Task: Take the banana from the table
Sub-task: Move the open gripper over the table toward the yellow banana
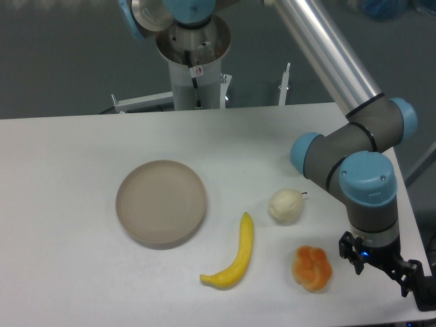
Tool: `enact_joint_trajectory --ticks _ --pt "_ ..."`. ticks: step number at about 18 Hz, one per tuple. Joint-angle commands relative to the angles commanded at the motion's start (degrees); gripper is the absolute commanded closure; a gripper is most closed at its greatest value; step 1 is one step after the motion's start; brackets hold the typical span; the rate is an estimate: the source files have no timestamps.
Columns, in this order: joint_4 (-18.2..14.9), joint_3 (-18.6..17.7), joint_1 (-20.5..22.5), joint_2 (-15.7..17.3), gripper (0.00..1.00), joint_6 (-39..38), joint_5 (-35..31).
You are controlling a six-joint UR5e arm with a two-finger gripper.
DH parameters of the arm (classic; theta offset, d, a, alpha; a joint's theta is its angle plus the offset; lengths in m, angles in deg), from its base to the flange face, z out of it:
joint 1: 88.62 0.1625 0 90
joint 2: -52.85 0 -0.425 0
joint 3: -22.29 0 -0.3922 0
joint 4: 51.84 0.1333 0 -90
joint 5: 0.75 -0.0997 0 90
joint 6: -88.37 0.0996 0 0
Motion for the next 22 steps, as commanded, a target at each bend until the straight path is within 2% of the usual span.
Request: enact_joint_trajectory --ticks 5,11,13,17,19,22 --pt "0.26 -0.7 0.0 0.26 0.0 0.0 0.79" --pt "-0.09 -3.69 0.0 3.16 0.0 -1.22 0.44" --pt "-0.52 -7.01 -0.09 6.14 0.0 -4.38 0.44" --pt "-5.79 -12.12 -0.35 11.07 0.0 -10.08 0.53" --pt "-8.08 -13.97 -0.7 12.74 0.0 -14.92 0.7" --pt "-8.52 -15.46 -3.07 13.45 0.0 -23.95 1.23"
